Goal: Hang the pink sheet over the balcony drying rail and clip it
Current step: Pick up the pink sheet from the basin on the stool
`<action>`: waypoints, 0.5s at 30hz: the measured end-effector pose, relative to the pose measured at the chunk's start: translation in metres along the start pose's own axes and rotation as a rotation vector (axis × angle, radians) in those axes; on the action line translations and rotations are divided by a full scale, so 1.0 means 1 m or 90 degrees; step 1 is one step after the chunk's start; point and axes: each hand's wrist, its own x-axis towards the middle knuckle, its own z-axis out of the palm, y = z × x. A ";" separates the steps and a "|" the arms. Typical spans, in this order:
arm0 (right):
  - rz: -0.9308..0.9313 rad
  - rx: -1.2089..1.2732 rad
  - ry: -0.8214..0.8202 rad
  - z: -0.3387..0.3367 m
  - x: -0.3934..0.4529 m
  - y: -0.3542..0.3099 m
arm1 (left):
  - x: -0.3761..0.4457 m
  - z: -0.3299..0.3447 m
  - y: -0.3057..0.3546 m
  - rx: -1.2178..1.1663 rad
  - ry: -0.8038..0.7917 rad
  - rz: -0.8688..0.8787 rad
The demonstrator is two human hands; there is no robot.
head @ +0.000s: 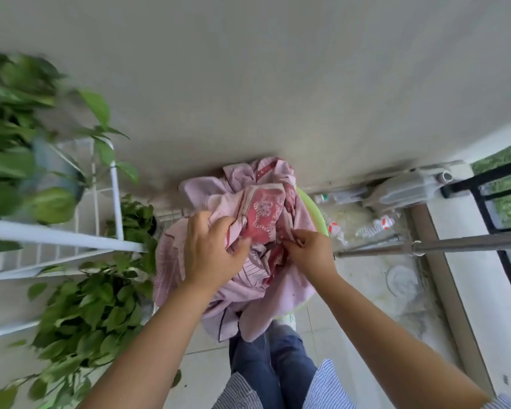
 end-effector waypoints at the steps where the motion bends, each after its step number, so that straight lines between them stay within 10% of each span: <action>1: -0.023 0.028 0.030 -0.011 -0.007 -0.013 | 0.002 -0.015 0.004 -0.004 0.067 0.042; 15: -0.285 0.305 0.391 -0.190 -0.149 -0.177 | 0.038 -0.237 0.116 -0.073 0.571 0.392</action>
